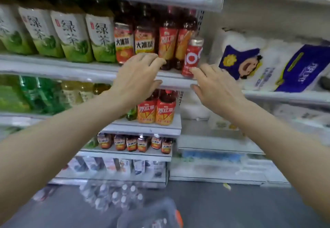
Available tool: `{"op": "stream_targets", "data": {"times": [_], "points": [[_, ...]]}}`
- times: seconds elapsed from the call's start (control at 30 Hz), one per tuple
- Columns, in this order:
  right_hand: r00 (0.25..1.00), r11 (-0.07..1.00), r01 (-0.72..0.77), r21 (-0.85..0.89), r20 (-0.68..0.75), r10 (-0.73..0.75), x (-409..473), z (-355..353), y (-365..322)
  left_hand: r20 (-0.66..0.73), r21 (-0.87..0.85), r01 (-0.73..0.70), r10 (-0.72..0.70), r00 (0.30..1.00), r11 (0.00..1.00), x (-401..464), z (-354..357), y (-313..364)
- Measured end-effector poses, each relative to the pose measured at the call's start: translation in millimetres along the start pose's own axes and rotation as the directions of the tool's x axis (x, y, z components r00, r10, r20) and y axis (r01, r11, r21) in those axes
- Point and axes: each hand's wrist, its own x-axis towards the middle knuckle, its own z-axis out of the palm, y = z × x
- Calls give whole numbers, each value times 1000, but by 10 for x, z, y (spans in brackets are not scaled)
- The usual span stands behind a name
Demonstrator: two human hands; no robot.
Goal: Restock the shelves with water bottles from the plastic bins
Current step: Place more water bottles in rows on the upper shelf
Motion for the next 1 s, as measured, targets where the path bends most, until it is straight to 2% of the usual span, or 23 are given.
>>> {"op": "stream_targets", "data": {"times": [0.1, 0.3, 0.4, 0.53, 0.63, 0.7, 0.8, 0.9, 1.0], "points": [[997, 994, -53, 91, 52, 49, -461, 431, -236, 72, -48, 47, -43, 996, 998, -442, 407, 82], [939, 964, -185, 193, 323, 115, -1607, 1738, -1032, 285, -218, 148, -82, 955, 965, -1865, 1663, 344], [896, 928, -277, 249, 415, 156, -2130, 2419, -1515, 397, -280, 202, -78, 915, 938, -2699, 2337, 488], [795, 858, -415, 303, 579, 180, -2882, 3315, -2232, 564, -295, 301, -88, 821, 907, -3845, 3111, 756], [663, 820, -514, 252, 723, 193, -3487, 4002, -2768, 684, -274, 344, -70, 726, 898, -4643, 3685, 922], [533, 786, -584, 204, 826, 182, -3883, 4443, -3089, 745, -249, 379, -74, 663, 891, -5118, 4071, 1004], [382, 724, -676, 138, 906, 185, -4387, 5065, -3501, 801, -203, 410, -90, 592, 889, -5718, 4647, 1067], [234, 646, -763, 40, 948, 217, -4777, 5706, -3811, 819, -181, 393, -83, 567, 902, -6175, 5241, 1057], [46, 504, -858, -103, 960, 275, -5043, 6326, -4019, 814, -153, 364, -92, 573, 919, -6478, 5784, 1045]]}}
